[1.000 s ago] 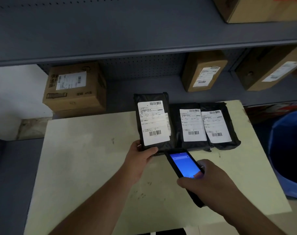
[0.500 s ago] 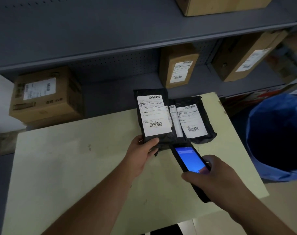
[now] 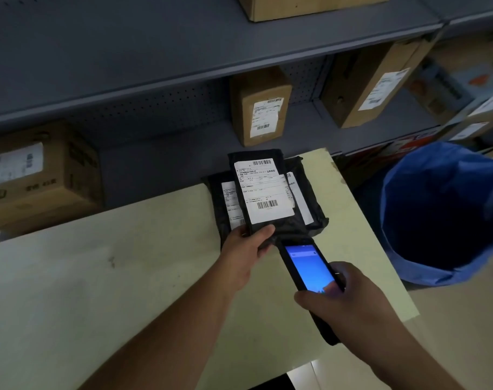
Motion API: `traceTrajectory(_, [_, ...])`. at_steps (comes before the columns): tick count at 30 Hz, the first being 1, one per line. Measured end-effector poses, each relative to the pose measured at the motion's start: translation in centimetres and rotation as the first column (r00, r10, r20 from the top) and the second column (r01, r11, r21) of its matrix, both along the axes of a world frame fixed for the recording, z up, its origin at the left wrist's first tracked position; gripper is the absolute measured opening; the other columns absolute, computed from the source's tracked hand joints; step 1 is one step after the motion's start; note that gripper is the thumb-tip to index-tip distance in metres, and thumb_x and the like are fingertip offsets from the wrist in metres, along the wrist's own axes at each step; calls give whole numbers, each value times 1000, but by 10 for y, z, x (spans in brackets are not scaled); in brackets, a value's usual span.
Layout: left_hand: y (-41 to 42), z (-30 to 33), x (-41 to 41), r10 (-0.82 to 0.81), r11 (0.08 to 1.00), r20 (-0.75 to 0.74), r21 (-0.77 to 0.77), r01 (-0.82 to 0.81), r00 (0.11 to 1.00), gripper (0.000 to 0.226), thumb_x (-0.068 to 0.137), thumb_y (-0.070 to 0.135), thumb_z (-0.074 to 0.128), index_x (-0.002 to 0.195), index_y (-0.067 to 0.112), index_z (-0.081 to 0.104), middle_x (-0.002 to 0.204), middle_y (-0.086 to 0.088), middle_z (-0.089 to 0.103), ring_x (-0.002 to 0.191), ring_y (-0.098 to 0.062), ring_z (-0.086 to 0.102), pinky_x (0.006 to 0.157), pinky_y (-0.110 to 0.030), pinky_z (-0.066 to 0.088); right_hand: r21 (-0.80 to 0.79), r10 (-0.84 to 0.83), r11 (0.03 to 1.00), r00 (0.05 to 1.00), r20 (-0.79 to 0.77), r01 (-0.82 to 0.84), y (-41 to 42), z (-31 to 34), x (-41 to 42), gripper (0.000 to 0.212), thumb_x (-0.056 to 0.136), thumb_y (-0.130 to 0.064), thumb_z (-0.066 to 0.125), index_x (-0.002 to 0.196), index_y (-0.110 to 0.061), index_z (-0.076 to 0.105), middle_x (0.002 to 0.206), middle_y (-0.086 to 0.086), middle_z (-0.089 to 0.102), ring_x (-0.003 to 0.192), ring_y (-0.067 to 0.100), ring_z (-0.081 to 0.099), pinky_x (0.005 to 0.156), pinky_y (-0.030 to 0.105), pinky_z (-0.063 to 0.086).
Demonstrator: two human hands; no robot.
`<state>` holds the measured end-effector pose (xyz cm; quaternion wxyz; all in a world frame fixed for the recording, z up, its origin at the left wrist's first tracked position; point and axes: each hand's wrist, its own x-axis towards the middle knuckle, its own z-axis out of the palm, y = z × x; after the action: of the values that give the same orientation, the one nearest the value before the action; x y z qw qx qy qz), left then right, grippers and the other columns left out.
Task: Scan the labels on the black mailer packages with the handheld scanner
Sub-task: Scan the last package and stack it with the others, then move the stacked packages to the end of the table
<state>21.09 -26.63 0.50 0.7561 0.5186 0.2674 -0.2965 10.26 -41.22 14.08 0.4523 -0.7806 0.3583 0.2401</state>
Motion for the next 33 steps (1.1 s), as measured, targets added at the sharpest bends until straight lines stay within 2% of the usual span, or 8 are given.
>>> traceTrajectory(2, [-8, -2, 3, 2, 1000, -14, 20, -1, 1000, 30, 88, 13, 80, 117, 11, 73, 115, -4, 81, 97, -14, 79, 87, -27, 62, -17, -5, 1000, 1000, -8, 5, -3, -1, 0, 39, 72, -29, 83, 106, -24, 62, 69, 0, 69, 40, 5, 56, 50, 24, 50])
traceTrajectory(6, [-17, -3, 6, 23, 998, -41, 57, -21, 999, 35, 86, 16, 83, 118, 12, 71, 114, -2, 80, 91, -9, 79, 70, -17, 61, -36, -5, 999, 1000, -24, 4, -6, -5, -3, 56, 70, -37, 84, 120, -23, 61, 82, -4, 69, 62, 9, 63, 59, 26, 50])
traceTrajectory(9, [-19, -4, 9, 15, 995, -50, 99, -10, 999, 40, 84, 18, 84, 121, 12, 70, 117, -3, 79, 101, -15, 78, 74, -19, 61, -52, -7, 999, 1000, -19, 6, -7, -6, -6, 51, 72, -36, 83, 116, -21, 61, 74, -7, 65, 57, 5, 59, 56, 23, 45])
traceTrajectory(15, [-17, -2, 11, -37, 988, -75, 150, 48, 996, 27, 88, 24, 81, 114, 18, 74, 113, 1, 79, 100, -15, 76, 60, -13, 57, -65, 8, 998, 1000, -27, -10, -1, -6, -6, 44, 74, -33, 83, 110, -22, 60, 78, -7, 67, 58, 3, 64, 57, 23, 47])
traceTrajectory(18, [-11, -2, 10, -83, 981, -72, 172, 94, 994, 20, 90, 26, 78, 109, 22, 75, 112, 1, 79, 104, -18, 75, 69, -21, 59, -73, 21, 997, 1000, -14, -22, 4, -5, -4, 52, 73, -35, 83, 117, -19, 60, 78, -7, 66, 66, 5, 62, 58, 23, 45])
traceTrajectory(21, [-4, -3, 7, -97, 976, -53, 189, 105, 994, 31, 89, 29, 79, 119, 22, 74, 115, 2, 79, 108, -19, 74, 83, -30, 60, -77, 44, 996, 999, -8, -45, 11, -4, -3, 56, 73, -36, 83, 120, -18, 60, 79, -7, 66, 67, 5, 62, 58, 24, 44])
traceTrajectory(26, [16, 2, 3, -84, 978, -40, 187, 90, 996, 35, 90, 29, 77, 123, 20, 70, 120, 2, 76, 102, -9, 70, 73, -24, 53, -94, 82, 992, 997, -8, -83, 26, -4, -1, 57, 73, -37, 83, 122, -19, 59, 86, -7, 67, 71, 4, 63, 58, 24, 43])
traceTrajectory(33, [65, 1, -6, -12, 958, 37, 287, 1, 999, 56, 90, 27, 78, 140, 13, 58, 128, -5, 69, 95, -10, 67, 82, -27, 54, -63, 146, 987, 989, -12, -147, 63, -4, 7, 63, 73, -37, 82, 128, -17, 58, 77, -7, 69, 54, -2, 64, 53, 22, 43])
